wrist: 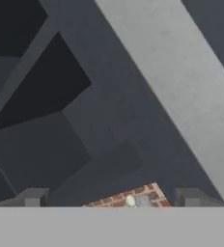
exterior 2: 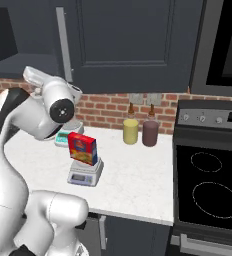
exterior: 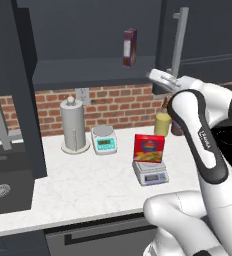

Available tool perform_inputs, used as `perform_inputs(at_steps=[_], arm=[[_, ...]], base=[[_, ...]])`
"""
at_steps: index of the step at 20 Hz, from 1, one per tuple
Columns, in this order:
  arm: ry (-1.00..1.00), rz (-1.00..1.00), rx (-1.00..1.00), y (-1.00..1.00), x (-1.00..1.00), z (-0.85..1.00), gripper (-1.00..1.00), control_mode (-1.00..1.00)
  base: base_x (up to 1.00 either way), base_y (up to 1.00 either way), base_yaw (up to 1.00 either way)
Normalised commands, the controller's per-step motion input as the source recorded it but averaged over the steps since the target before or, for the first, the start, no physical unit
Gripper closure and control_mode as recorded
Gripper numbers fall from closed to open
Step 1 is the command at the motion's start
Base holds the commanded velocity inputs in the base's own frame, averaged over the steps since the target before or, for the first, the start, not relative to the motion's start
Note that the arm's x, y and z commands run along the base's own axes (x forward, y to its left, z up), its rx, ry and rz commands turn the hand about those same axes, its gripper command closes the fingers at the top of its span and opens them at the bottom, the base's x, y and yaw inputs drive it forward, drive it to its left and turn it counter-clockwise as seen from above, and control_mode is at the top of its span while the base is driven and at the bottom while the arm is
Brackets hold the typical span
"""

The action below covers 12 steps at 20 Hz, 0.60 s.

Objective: Pick the boxed food and place it on the digital scale for weighing, and close the cabinet.

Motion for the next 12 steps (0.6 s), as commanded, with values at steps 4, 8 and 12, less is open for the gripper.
perform_inputs(at_steps=[4, 8, 12], arm=[[0.06, -0.04, 0.00, 0.24, 1.00, -0.02, -1.00, -1.00], [0.12, -0.05, -0.01, 0.22, 0.97, -0.01, -1.00, -1.00], [0.02, -0.02, 0.00, 0.06, 0.25, 0.00, -1.00, -1.00]], base=[[0.00, 0.00, 0.00], [0.00, 0.00, 0.00], [0.00, 0.00, 0.00]])
